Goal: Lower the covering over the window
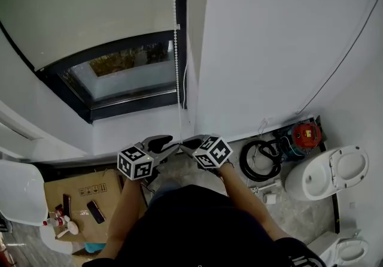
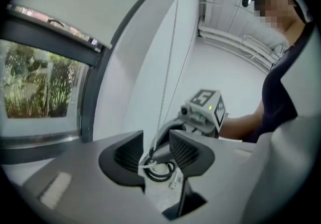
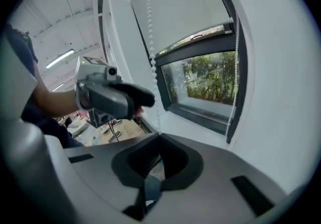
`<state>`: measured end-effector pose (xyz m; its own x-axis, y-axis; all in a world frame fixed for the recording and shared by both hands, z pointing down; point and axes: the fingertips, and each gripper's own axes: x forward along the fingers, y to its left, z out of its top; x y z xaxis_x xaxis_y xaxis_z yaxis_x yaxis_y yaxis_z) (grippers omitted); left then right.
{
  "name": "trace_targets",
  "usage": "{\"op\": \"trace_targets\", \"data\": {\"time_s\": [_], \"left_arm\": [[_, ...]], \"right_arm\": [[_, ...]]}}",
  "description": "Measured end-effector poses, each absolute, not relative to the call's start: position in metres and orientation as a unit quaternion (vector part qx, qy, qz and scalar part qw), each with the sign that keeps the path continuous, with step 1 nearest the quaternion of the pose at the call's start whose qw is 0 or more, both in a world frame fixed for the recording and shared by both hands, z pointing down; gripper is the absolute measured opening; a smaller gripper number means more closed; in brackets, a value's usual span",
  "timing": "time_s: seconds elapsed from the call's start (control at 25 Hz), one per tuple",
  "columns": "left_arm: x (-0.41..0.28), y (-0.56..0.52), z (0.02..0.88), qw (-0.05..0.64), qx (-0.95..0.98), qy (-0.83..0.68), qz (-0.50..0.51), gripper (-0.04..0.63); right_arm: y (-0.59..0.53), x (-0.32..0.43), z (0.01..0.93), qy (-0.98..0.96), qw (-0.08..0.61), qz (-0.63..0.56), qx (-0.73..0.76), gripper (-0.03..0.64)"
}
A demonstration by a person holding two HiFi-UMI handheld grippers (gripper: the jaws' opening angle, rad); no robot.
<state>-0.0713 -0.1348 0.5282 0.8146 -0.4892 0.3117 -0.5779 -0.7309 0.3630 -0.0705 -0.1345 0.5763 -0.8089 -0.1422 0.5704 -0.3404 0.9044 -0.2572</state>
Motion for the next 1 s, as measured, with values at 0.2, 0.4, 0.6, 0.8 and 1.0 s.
{"op": "trace_targets", "data": {"time_s": [0.2, 0.4, 0.6, 0.8, 1.0], "left_arm": [[-0.068, -0.151, 0.445, 0.144, 0.944, -0.294, 0.039, 0.146], [-0.054, -0.163, 0.382, 0.098, 0.954, -0.282, -0.006, 0.146], [-0.046, -0.173, 0.371, 0.083, 0.952, -0.295, 0.006, 0.100], [-0.048, -0.177, 0.376, 0.107, 0.944, -0.313, -0.004, 0.014], [-0.041, -0.170, 0.411, 0.132, 0.944, -0.301, 0.036, 0.012]], "right_arm": [[-0.133, -0.070, 0.577, -0.935, 0.284, 0.173, 0.128, 0.012], [-0.131, -0.070, 0.575, -0.935, 0.285, 0.170, 0.125, 0.012], [-0.130, -0.073, 0.575, -0.935, 0.286, 0.168, 0.125, 0.012], [-0.131, -0.067, 0.579, -0.932, 0.295, 0.167, 0.128, 0.012], [-0.118, -0.064, 0.612, -0.917, 0.344, 0.168, 0.109, 0.012]]}}
